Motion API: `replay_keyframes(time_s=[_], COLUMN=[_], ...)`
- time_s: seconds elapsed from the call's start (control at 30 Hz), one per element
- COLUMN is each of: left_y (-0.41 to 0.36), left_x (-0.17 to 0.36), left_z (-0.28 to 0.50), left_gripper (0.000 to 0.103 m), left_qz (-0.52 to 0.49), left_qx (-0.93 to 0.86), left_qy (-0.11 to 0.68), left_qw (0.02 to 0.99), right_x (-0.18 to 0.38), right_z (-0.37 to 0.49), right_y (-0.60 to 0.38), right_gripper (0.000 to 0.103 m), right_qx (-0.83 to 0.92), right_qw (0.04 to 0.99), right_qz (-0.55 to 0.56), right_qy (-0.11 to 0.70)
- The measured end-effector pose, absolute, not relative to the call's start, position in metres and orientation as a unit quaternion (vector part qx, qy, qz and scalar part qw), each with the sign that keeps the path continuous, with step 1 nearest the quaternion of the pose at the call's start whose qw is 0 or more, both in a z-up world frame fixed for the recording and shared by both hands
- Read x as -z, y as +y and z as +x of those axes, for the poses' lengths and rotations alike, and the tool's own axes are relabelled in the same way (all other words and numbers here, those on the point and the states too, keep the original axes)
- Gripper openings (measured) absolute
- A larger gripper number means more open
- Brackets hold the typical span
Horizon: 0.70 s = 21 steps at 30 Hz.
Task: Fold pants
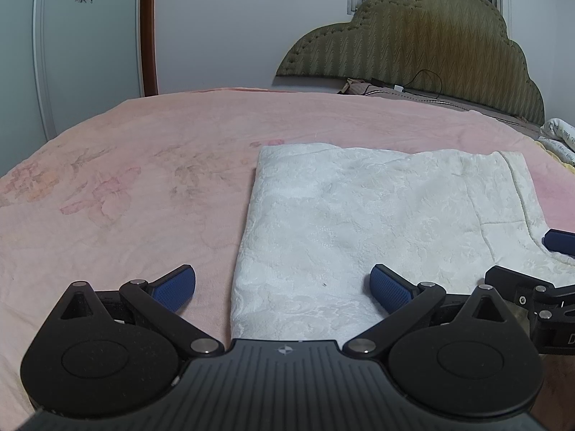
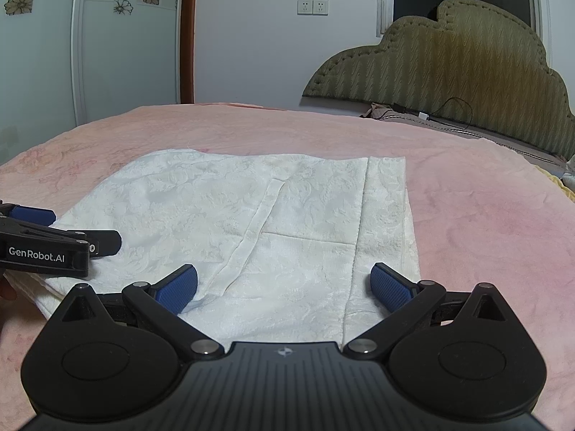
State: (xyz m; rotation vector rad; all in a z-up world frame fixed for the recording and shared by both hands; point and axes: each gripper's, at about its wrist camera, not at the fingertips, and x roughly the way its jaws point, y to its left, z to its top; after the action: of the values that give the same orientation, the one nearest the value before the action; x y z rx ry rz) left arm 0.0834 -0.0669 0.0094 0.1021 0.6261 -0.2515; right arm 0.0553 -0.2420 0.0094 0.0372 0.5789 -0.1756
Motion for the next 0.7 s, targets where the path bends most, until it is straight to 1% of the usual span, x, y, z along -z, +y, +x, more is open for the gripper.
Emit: replay_keyframes(time_s=[0.7], left_y=[-0.0679], left_x=[-0.0091], left_z=[0.0833], left_gripper=[0.103], left_qz=[0.052], left_qx=[0.123], left_qy=[0.307], left_qw=[0.942], right_x=[-0.0089], right_z=[0.0556], right_y=[-0.2431], right_gripper=[0.103], right_qx=[0.086], right_qw=[0.954], right_qz=[0.024], right_qy=[0.286])
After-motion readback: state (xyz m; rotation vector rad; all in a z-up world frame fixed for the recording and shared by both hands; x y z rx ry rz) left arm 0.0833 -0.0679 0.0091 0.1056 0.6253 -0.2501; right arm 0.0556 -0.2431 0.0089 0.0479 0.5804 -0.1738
